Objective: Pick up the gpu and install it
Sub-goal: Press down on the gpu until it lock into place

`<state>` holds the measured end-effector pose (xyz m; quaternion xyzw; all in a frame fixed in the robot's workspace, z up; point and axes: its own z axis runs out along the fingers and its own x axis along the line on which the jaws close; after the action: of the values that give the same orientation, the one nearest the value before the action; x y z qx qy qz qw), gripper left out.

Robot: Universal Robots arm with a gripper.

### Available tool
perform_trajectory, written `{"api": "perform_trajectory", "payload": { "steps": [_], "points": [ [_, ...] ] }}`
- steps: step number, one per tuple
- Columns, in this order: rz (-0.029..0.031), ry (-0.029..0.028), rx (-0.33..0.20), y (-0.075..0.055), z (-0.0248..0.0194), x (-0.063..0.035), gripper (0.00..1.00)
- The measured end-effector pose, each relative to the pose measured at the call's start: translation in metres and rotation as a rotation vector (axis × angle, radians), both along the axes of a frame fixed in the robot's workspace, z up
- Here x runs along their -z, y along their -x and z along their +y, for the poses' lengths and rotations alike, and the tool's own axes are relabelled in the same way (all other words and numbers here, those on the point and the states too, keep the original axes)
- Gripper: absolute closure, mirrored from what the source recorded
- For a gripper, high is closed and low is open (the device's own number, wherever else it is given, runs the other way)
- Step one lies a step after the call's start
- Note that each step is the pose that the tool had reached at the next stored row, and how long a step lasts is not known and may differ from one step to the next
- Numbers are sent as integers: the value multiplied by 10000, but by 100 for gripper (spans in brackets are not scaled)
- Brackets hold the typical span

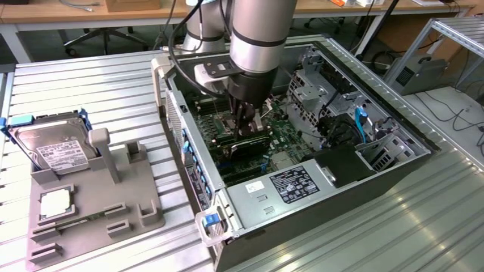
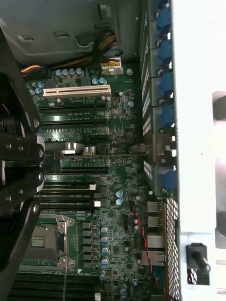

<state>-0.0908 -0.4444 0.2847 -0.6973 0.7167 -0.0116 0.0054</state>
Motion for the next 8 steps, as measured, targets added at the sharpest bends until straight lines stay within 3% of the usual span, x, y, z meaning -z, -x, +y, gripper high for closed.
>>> {"api": "perform_trajectory", "payload": {
  "steps": [8],
  "points": [
    [3, 5, 16, 0, 0, 50, 89]
  ]
}}
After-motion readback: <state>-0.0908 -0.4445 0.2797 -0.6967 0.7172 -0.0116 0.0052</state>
